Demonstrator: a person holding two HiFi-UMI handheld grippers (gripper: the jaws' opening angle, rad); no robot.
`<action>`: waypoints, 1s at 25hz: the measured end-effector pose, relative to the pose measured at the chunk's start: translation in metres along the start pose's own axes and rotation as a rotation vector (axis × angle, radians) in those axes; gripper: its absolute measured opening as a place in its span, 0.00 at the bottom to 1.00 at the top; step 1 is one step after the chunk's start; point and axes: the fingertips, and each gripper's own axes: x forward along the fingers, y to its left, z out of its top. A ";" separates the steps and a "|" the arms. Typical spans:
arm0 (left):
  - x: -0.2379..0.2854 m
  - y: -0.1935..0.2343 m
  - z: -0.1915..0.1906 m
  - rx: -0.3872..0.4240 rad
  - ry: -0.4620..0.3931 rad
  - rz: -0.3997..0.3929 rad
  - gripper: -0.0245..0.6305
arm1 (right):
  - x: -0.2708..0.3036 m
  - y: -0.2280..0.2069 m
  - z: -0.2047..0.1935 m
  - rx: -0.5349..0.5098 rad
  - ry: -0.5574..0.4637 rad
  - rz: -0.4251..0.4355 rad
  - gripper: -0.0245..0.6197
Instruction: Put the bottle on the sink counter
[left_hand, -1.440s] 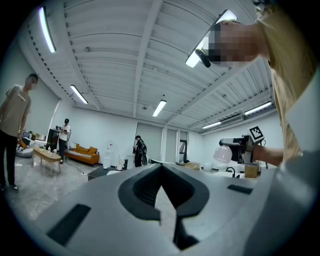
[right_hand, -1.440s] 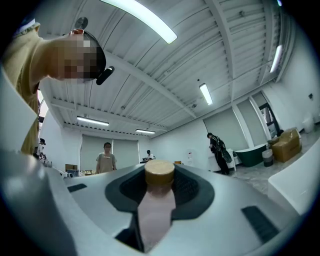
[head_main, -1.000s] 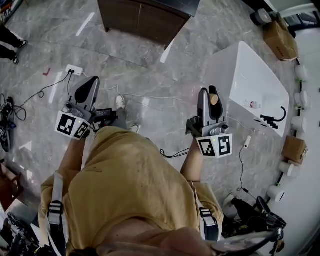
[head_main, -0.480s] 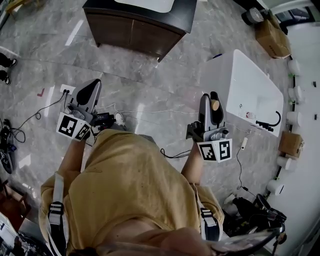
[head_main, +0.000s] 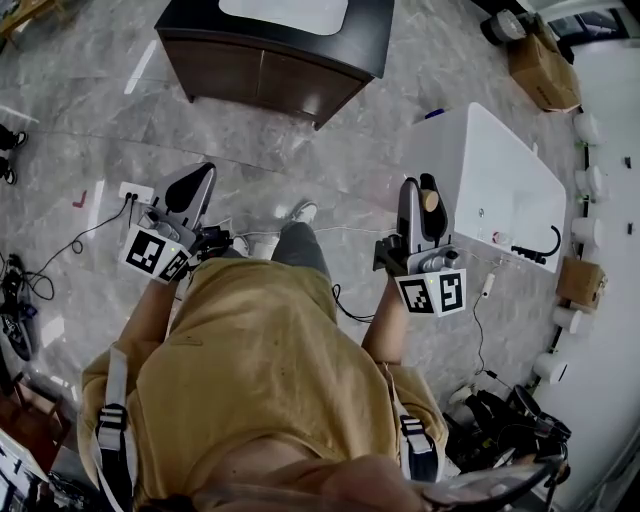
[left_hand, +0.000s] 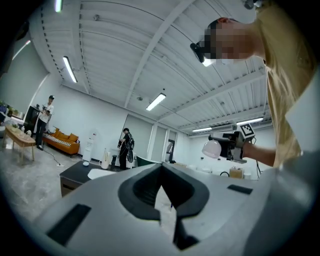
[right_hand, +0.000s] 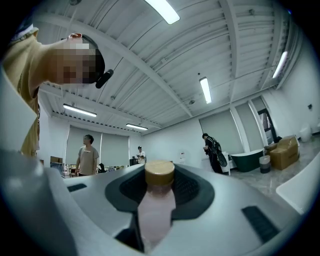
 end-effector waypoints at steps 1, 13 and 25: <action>0.004 0.001 -0.001 0.000 0.001 0.001 0.04 | 0.006 -0.004 0.000 -0.001 -0.001 0.004 0.22; 0.099 0.033 -0.009 0.020 0.011 0.081 0.04 | 0.098 -0.098 -0.012 -0.018 -0.006 0.083 0.23; 0.228 0.058 0.001 0.042 -0.008 0.202 0.04 | 0.193 -0.209 -0.022 -0.038 0.040 0.191 0.23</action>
